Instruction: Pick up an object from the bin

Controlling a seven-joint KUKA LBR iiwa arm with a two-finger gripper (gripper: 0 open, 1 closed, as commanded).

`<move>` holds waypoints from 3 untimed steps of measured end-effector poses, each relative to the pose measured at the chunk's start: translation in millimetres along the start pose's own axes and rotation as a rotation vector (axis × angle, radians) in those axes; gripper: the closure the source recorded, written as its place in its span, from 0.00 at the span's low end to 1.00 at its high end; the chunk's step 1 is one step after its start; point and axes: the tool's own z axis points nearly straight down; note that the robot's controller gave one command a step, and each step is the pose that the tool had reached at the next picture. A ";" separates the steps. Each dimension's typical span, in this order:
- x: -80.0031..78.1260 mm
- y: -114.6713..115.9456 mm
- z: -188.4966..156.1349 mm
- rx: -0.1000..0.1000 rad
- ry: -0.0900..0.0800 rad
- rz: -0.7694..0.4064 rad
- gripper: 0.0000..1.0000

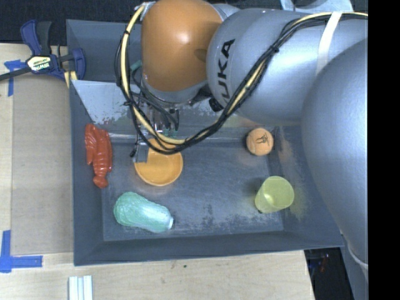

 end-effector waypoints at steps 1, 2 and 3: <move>-2.0 -0.9 -4.7 -0.002 -0.008 0.004 0.00; -11.7 -70.2 148.4 -0.001 -0.005 0.023 0.00; -16.8 -71.7 68.1 -0.008 -0.022 -0.008 0.00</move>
Offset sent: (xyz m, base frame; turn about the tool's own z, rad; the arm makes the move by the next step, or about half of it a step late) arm 0.0111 -0.0676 -0.1447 0.0201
